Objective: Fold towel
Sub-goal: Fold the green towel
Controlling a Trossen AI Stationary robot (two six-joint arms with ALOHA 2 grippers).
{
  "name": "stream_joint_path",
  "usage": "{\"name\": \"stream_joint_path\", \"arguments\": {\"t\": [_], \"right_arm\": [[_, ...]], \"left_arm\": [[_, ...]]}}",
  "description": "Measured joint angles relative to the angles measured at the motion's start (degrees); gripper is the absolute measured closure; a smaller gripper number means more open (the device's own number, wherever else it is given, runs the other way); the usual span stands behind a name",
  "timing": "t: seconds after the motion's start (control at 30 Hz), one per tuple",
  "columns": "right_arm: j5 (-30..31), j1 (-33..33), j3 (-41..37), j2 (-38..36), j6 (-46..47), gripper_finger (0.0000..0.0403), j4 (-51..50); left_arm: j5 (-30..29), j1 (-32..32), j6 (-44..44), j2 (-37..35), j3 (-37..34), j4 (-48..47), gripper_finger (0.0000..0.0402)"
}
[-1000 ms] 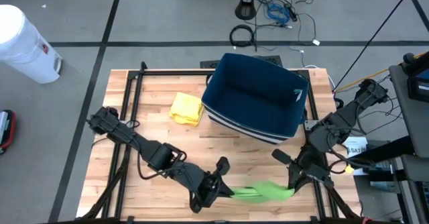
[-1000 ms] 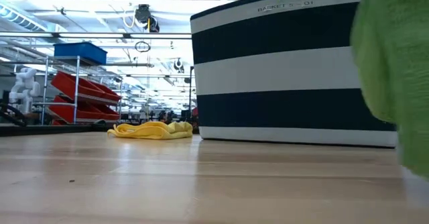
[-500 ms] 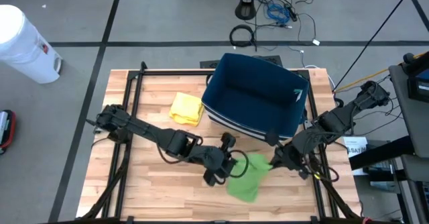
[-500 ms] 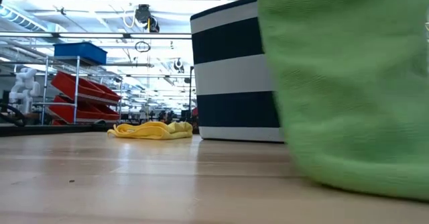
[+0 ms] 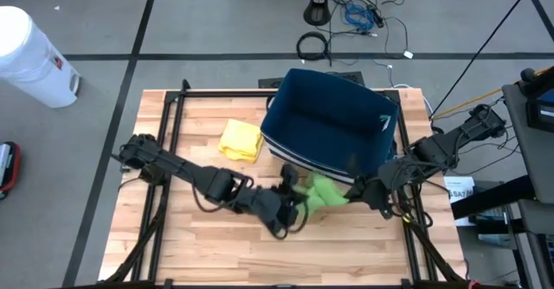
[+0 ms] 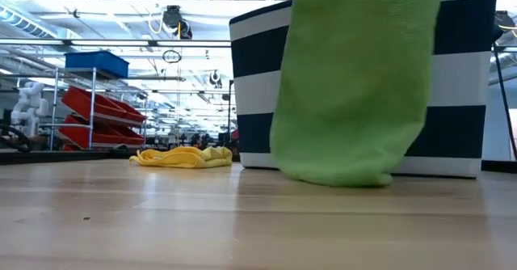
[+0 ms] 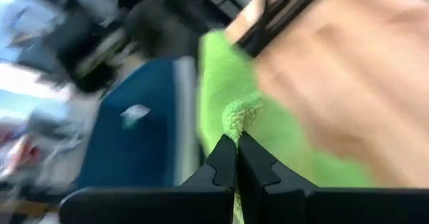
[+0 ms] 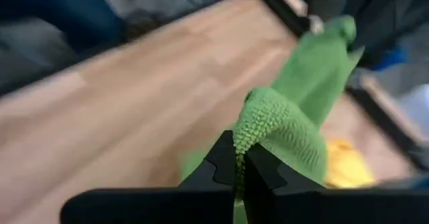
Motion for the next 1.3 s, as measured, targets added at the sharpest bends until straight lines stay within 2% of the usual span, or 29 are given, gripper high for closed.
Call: {"name": "stream_joint_path", "arguments": {"t": [0.2, 0.57, 0.73, 0.93, 1.13, 1.3], "right_arm": [[-13.6, 0.1, 0.0, 2.1, 6.6, 0.0403, -0.3], [-25.6, 0.7, -1.8, 6.9, 5.1, 0.0403, 8.6], [-25.1, 0.7, -1.8, 5.0, 0.4, 0.0403, 10.4], [-24.5, -3.0, -1.8, 3.0, -6.7, 0.0403, 7.6], [-18.0, -9.6, -1.8, 0.0, -14.8, 0.0403, 5.4], [-7.1, -13.8, 0.0, -3.8, -23.8, 0.0403, 5.9]], "left_arm": [[12.6, -2.9, -7.2, 0.0, 0.0, -2.8, 0.0401], [15.1, -4.2, -8.4, 1.8, -0.1, -2.4, 0.0401], [15.2, -5.1, -3.8, 1.8, -0.1, -0.8, 0.0401], [15.3, -0.7, -1.6, 1.8, -0.1, -2.5, 0.0401], [15.0, 6.3, 3.8, 1.2, -0.1, -2.9, 0.0401], [5.9, 12.2, 8.8, -1.6, -0.1, 1.5, 0.0401]]}}
